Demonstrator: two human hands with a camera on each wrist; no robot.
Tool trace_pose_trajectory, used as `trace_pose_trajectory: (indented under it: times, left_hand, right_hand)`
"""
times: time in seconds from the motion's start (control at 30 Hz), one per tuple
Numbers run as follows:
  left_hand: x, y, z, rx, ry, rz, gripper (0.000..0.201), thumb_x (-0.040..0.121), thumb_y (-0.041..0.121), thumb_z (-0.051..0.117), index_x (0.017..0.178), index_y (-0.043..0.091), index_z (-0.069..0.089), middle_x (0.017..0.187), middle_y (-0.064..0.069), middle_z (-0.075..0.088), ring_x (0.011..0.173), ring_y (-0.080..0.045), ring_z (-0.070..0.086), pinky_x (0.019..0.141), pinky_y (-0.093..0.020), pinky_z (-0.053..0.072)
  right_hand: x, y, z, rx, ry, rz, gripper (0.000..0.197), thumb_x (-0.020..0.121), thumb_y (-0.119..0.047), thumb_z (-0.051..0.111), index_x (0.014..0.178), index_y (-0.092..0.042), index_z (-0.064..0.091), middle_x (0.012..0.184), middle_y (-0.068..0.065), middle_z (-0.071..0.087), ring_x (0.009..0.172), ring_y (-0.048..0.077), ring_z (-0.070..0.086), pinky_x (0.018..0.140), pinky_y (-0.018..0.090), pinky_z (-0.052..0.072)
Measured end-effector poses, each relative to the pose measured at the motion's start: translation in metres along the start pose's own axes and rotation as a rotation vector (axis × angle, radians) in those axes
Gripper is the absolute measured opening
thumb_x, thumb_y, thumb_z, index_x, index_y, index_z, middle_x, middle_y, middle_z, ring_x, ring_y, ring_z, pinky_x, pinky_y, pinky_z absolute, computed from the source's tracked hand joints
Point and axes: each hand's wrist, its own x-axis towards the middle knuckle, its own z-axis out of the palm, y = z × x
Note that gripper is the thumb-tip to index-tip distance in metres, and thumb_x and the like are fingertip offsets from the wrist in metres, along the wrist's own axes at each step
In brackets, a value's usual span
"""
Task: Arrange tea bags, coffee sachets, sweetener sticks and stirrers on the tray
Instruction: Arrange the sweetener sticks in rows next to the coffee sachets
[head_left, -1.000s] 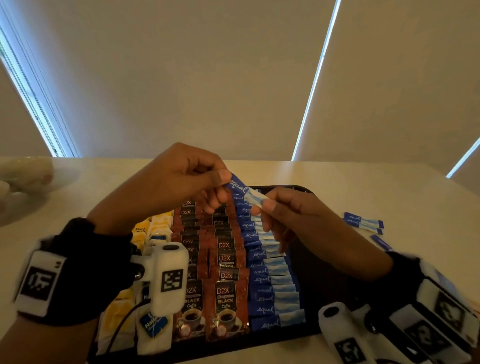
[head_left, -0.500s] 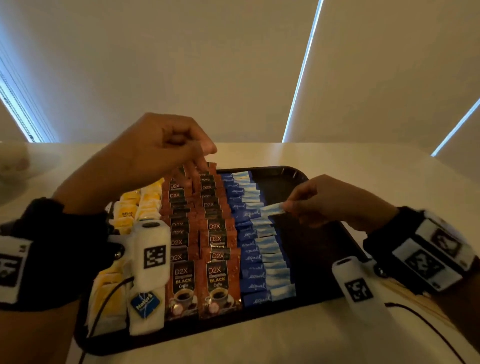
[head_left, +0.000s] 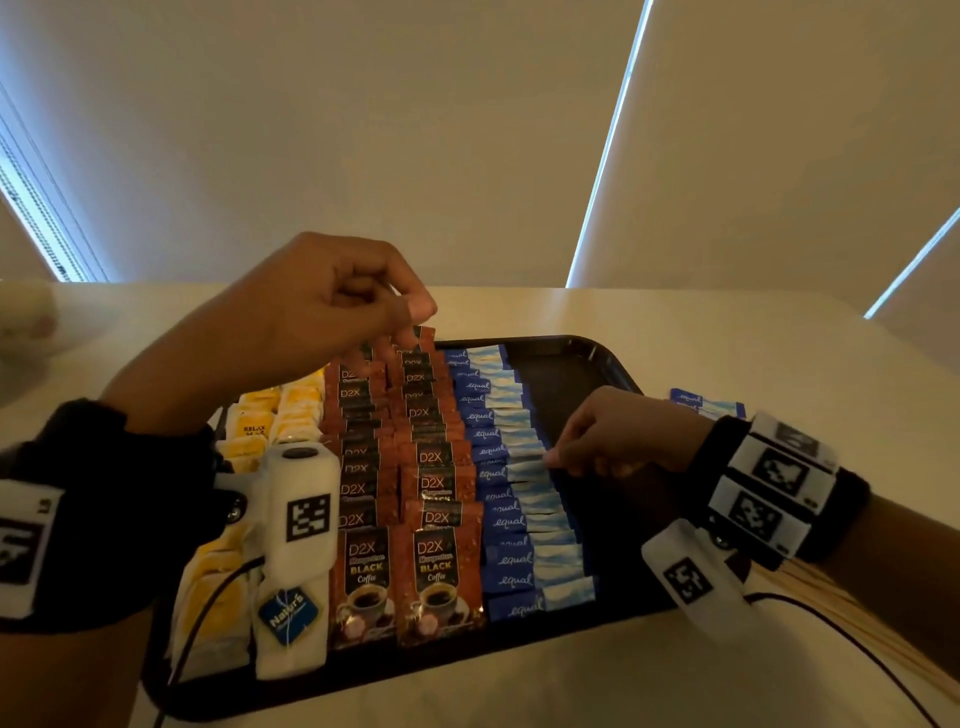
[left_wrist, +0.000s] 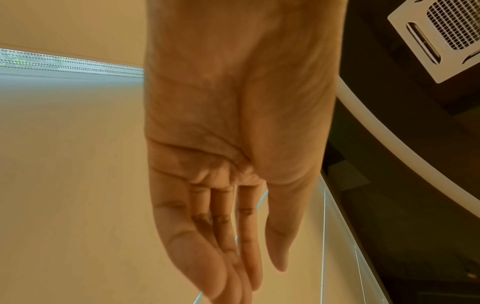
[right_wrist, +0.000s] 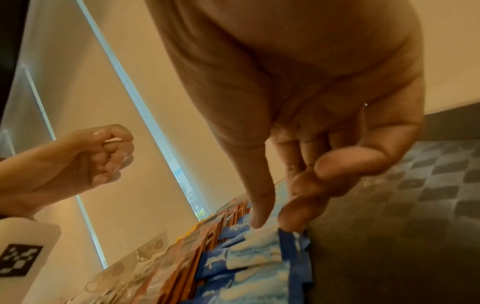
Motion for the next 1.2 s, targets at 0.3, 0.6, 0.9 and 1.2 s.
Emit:
trace_pose_trajectory:
  times: [0.3,0.6,0.9,1.2]
  left_hand:
    - [0.002,-0.009,-0.013,-0.032,0.021,0.04,0.064,0.052,0.085,0.06,0.087,0.033,0.069,0.076,0.001,0.072,0.064,-0.011,0.068,0.048,-0.02,0.053]
    - [0.008,-0.018,-0.015,-0.02,-0.009,0.016,0.059,0.058,0.081,0.062,0.093,0.034,0.07,0.077,0.001,0.072,0.063,-0.015,0.067,0.044,-0.023,0.053]
    - [0.004,-0.015,-0.012,-0.009,-0.053,-0.011,0.061,0.058,0.082,0.058,0.094,0.035,0.069,0.077,0.003,0.072,0.064,-0.012,0.068,0.045,-0.03,0.056]
    - [0.004,-0.01,-0.008,-0.001,-0.045,0.029,0.068,0.054,0.088,0.056,0.094,0.033,0.069,0.077,0.002,0.072,0.065,-0.015,0.068,0.048,-0.023,0.054]
  right_hand:
    - [-0.002,0.059,-0.078,-0.447,0.245,0.124,0.041,0.082,-0.014,0.068,0.12,-0.014,0.055,0.114,0.003,0.056,0.095,0.017,0.054,0.072,0.026,0.046]
    - [0.042,0.128,-0.104,-0.547,0.078,0.333,0.085,0.08,-0.034,0.07,0.147,-0.019,0.02,0.15,0.007,0.03,0.132,0.026,0.037,0.108,0.039,0.034]
    - [0.053,0.12,-0.091,-0.712,0.259,0.18,0.027,0.094,-0.03,0.054,0.082,-0.007,0.045,0.08,0.007,0.048,0.076,0.022,0.046,0.069,0.029,0.034]
    - [0.029,0.122,-0.119,-0.243,0.632,-0.012,0.023,0.101,-0.013,0.032,0.11,0.002,0.047,0.087,0.009,0.051,0.077,0.026,0.048,0.055,0.032,0.032]
